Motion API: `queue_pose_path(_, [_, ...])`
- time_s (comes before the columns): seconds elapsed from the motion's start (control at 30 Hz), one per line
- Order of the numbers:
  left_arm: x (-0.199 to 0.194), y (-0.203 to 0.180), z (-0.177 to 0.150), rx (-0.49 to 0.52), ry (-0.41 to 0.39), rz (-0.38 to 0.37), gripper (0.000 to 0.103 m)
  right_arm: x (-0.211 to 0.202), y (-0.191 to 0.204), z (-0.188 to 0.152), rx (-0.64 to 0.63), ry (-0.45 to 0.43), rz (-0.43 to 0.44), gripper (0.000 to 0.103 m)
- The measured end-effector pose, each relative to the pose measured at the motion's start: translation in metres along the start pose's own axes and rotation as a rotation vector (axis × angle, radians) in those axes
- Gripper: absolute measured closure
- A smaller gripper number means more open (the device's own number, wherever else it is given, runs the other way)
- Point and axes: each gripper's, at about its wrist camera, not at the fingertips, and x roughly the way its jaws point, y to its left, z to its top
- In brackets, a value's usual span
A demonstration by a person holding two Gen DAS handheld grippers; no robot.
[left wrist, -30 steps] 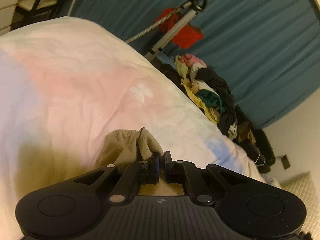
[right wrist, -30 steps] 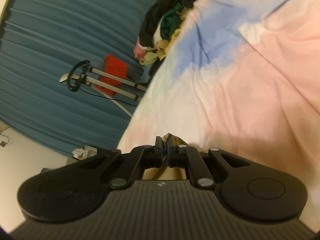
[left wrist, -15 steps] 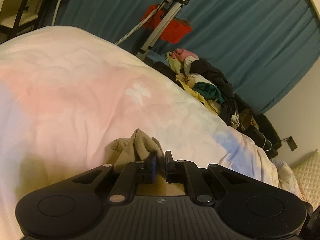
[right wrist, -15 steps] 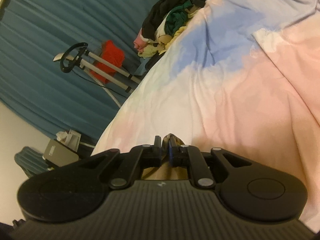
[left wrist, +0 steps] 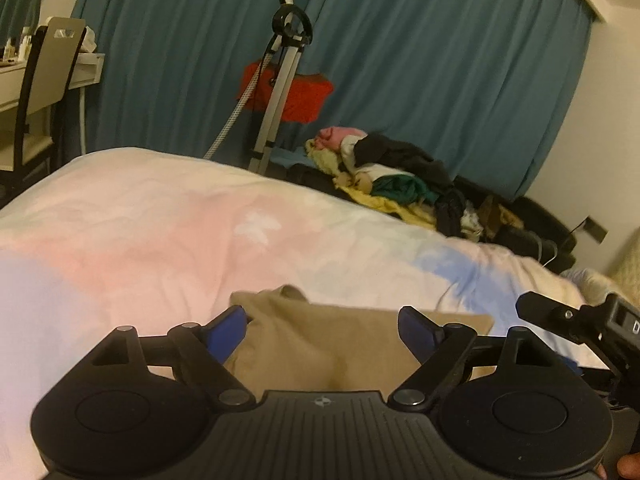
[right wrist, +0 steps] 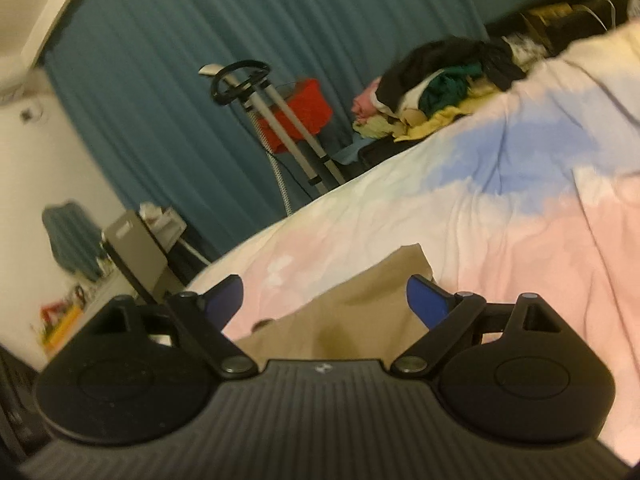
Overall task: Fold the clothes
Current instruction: 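Open both grippers and release the folded shirt onto the duvet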
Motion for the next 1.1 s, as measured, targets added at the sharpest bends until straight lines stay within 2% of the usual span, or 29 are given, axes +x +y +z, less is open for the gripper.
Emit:
queue_pose_path(0.1, [0.009,0.0,-0.007,0.039,0.021,0.038,0.018,0.003,-0.001,-0.008,-0.057,0.006,0.002,0.015])
queue_pose_path(0.13, [0.014,0.0,-0.009,0.05,0.025,0.044,0.018,0.006,-0.003,-0.01,-0.067,0.013,0.001,0.026])
queue_pose_path(0.17, [0.019,0.001,-0.01,0.059,0.029,0.051,0.018,0.011,-0.004,-0.012,-0.076,0.027,-0.006,0.032])
queue_pose_path(0.27, [0.037,0.002,-0.015,0.071,0.038,0.069,0.018,0.028,-0.009,-0.019,-0.096,0.069,-0.007,0.045])
queue_pose_path(0.33, [0.05,0.005,-0.017,0.081,0.049,0.087,0.018,0.042,-0.009,-0.022,-0.117,0.097,-0.014,0.049])
queue_pose_path(0.5, [0.08,0.011,-0.029,0.106,0.097,0.141,0.019,0.069,-0.009,-0.031,-0.153,0.134,-0.031,0.049])
queue_pose_path(0.7, [0.081,0.018,-0.03,0.083,0.1,0.131,0.019,0.071,-0.006,-0.034,-0.158,0.145,-0.041,0.049])
queue_pose_path(0.93, [0.053,0.01,-0.03,0.105,0.063,0.108,0.019,0.035,0.014,-0.024,-0.216,0.055,-0.011,0.049])
queue_pose_path(1.1, [0.017,0.001,-0.033,0.116,0.054,0.057,0.019,0.013,0.02,-0.029,-0.228,0.048,-0.005,0.049])
